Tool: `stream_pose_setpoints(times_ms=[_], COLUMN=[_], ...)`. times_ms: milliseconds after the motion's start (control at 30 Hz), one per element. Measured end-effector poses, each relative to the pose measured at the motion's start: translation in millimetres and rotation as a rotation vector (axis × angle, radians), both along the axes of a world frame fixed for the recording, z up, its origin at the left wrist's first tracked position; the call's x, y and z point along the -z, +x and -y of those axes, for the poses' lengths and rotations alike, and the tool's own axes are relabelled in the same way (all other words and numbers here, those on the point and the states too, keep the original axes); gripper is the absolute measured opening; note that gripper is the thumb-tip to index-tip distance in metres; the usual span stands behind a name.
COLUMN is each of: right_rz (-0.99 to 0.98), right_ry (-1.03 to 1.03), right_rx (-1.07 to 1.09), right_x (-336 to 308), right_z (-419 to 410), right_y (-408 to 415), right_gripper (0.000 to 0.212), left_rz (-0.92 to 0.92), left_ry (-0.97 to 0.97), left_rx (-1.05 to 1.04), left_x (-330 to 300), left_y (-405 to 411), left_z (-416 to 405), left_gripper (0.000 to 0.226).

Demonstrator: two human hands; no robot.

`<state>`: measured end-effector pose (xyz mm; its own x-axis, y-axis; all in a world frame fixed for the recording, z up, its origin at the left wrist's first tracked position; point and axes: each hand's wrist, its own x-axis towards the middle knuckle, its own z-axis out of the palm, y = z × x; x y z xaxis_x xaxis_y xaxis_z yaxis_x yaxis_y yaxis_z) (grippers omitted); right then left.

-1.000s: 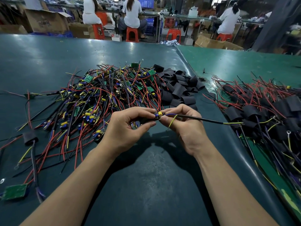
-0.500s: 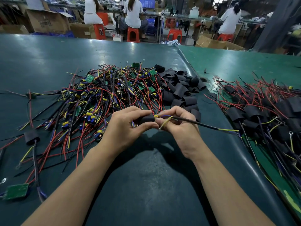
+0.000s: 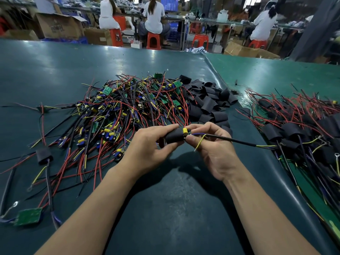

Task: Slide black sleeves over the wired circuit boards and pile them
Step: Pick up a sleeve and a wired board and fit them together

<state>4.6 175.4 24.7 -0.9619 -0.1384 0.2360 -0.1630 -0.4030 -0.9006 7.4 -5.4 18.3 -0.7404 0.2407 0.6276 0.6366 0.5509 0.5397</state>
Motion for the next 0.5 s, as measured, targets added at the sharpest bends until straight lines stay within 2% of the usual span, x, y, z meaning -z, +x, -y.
stream_pose_setpoints(times_ms=[167, 300, 400, 500], right_rz=[0.079, 0.144, 0.143, 0.121], right_ry=[-0.098, -0.125, -0.105, -0.113], right_rx=[-0.049, -0.101, -0.079, 0.023], right_x=[-1.9, -3.5, -4.6, -5.1], right_z=[1.5, 3.2, 2.8, 1.7], right_y=[-0.2, -0.6, -1.0, -2.6], right_gripper=[0.021, 0.022, 0.019, 0.018], left_rz=[0.108, 0.115, 0.086, 0.018], left_ry=[0.103, 0.092, 0.085, 0.091], left_rx=[0.116, 0.147, 0.135, -0.036], left_x=[-2.9, -3.1, -3.6, -3.2], left_y=[3.6, 5.7, 4.7, 3.7], left_z=[-6.2, -9.3, -7.7, -3.9], left_gripper=[0.036, 0.03, 0.042, 0.057])
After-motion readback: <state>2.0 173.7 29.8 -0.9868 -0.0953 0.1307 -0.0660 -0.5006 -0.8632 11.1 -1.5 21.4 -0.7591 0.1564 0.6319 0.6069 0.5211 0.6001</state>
